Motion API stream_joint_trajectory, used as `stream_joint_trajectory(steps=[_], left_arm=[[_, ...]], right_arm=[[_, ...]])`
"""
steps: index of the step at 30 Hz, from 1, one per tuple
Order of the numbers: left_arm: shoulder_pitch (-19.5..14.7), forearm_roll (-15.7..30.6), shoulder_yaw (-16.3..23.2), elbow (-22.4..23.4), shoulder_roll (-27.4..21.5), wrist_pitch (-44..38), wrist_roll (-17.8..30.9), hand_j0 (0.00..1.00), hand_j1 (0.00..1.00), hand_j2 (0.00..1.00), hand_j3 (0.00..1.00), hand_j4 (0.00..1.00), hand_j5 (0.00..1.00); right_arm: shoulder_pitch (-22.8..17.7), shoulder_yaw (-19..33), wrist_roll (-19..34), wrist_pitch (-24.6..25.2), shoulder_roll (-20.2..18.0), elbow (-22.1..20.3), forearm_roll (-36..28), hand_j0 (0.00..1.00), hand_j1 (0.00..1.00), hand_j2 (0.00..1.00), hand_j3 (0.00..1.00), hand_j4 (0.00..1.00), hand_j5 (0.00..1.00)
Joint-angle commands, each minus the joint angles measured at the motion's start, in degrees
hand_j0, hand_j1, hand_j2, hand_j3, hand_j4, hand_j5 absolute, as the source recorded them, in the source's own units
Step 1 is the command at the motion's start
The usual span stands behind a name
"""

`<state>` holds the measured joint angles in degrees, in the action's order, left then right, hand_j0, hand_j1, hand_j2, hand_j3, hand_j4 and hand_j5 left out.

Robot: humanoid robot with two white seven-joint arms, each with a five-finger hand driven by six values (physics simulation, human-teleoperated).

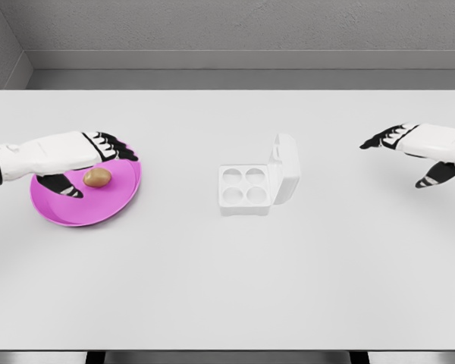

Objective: Pack egg into the box and close the box lid

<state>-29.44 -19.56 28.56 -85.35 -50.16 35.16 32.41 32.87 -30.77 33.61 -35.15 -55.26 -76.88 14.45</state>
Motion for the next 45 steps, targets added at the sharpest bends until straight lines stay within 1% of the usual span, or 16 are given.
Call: stream_joint_trajectory(steps=[1,6,7,8,10,11,14,17,18,23,29,30,32,34,42,45], left_arm=[[0.00,0.40,0.27,1.58,0.24,-0.16,-0.15,1.00,1.00,1.00,1.00,1.00,1.00],[-0.17,-0.48,0.36,2.90,-0.20,-0.16,0.55,1.00,1.00,1.00,1.00,1.00,1.00],[-0.35,-1.36,0.36,2.82,-0.20,-0.16,0.81,1.00,1.00,1.00,1.00,1.00,1.00],[-0.44,-2.76,0.27,2.82,-0.02,-0.16,2.59,1.00,1.00,1.00,1.00,1.00,1.00],[-0.44,-2.94,0.18,2.82,0.33,-0.16,2.59,1.00,1.00,1.00,1.00,1.00,1.00],[-1.23,-2.85,0.01,2.82,0.59,-0.16,2.59,1.00,1.00,1.00,1.00,1.00,1.00],[-1.23,-2.76,-0.08,3.08,0.68,-0.16,2.59,1.00,1.00,1.00,1.00,1.00,1.00],[-1.58,-2.85,0.01,7.65,1.91,-0.16,2.59,1.00,1.00,1.00,1.00,1.00,1.00],[-1.84,-2.94,0.10,8.70,3.31,-0.16,2.59,1.00,1.00,1.00,1.00,1.00,1.00],[-2.72,-3.03,0.36,10.82,5.25,-0.16,2.59,1.00,1.00,1.00,1.00,1.00,1.00],[-2.99,-3.12,0.36,11.52,5.07,-0.16,2.59,1.00,1.00,1.00,1.00,1.00,1.00],[-3.34,-3.12,0.36,12.83,5.16,-0.16,2.59,1.00,1.00,1.00,1.00,1.00,1.00],[-3.60,-3.29,0.36,13.36,5.34,-0.16,2.59,1.00,1.00,1.00,1.00,1.00,1.00],[-3.78,-4.61,0.36,14.95,6.57,-0.16,2.59,1.00,1.00,1.00,1.00,1.00,1.00],[-4.13,-4.61,0.45,14.77,6.83,-0.16,2.59,1.00,1.00,1.00,1.00,1.00,1.00],[-4.13,-4.52,0.36,14.86,6.83,-0.16,2.59,1.00,1.00,1.00,1.00,1.00,1.00]], right_arm=[[0.00,-0.43,-0.03,0.15,0.33,-0.29,-0.82,1.00,1.00,1.00,1.00,1.00,1.00],[0.26,-0.52,0.05,0.15,0.42,-0.20,-0.56,1.00,1.00,1.00,1.00,1.00,1.00],[0.26,-0.43,0.05,0.15,0.50,-0.11,-0.47,1.00,1.00,1.00,1.00,1.00,1.00],[0.18,-0.52,0.14,0.15,0.77,-0.29,-0.47,1.00,1.00,1.00,1.00,1.00,1.00],[0.26,-0.52,-0.30,0.15,0.94,-0.29,-0.47,1.00,1.00,1.00,1.00,1.00,1.00],[0.26,-0.61,-0.30,0.15,0.94,-0.20,-0.47,1.00,1.00,1.00,1.00,1.00,1.00],[0.26,-1.31,-0.39,0.15,0.94,-0.11,-0.47,1.00,1.00,1.00,1.00,1.00,1.00],[0.18,-1.57,-0.12,0.15,0.85,0.15,-0.56,1.00,1.00,1.00,1.00,1.00,1.00],[0.09,-1.57,-0.12,0.15,0.77,0.15,-0.47,1.00,1.00,1.00,1.00,1.00,1.00],[0.26,-0.87,-0.65,0.15,0.94,0.06,-0.47,1.00,1.00,1.00,1.00,1.00,1.00],[0.53,-0.87,-0.47,0.15,1.03,0.50,-0.47,1.00,1.00,1.00,1.00,1.00,1.00],[0.18,-0.96,-0.47,0.15,1.03,0.50,-0.47,1.00,1.00,1.00,1.00,1.00,1.00],[-0.09,-1.31,-0.47,0.15,1.03,0.50,-0.47,1.00,1.00,1.00,1.00,1.00,1.00],[-0.35,-1.31,-0.56,0.15,1.03,0.33,-0.47,1.00,1.00,1.00,1.00,1.00,1.00],[-0.44,-1.57,-0.30,0.15,1.38,0.33,-0.47,1.00,1.00,1.00,1.00,1.00,1.00],[0.18,-2.98,-0.12,0.15,1.38,0.06,-0.47,1.00,1.00,1.00,1.00,1.00,1.00]])
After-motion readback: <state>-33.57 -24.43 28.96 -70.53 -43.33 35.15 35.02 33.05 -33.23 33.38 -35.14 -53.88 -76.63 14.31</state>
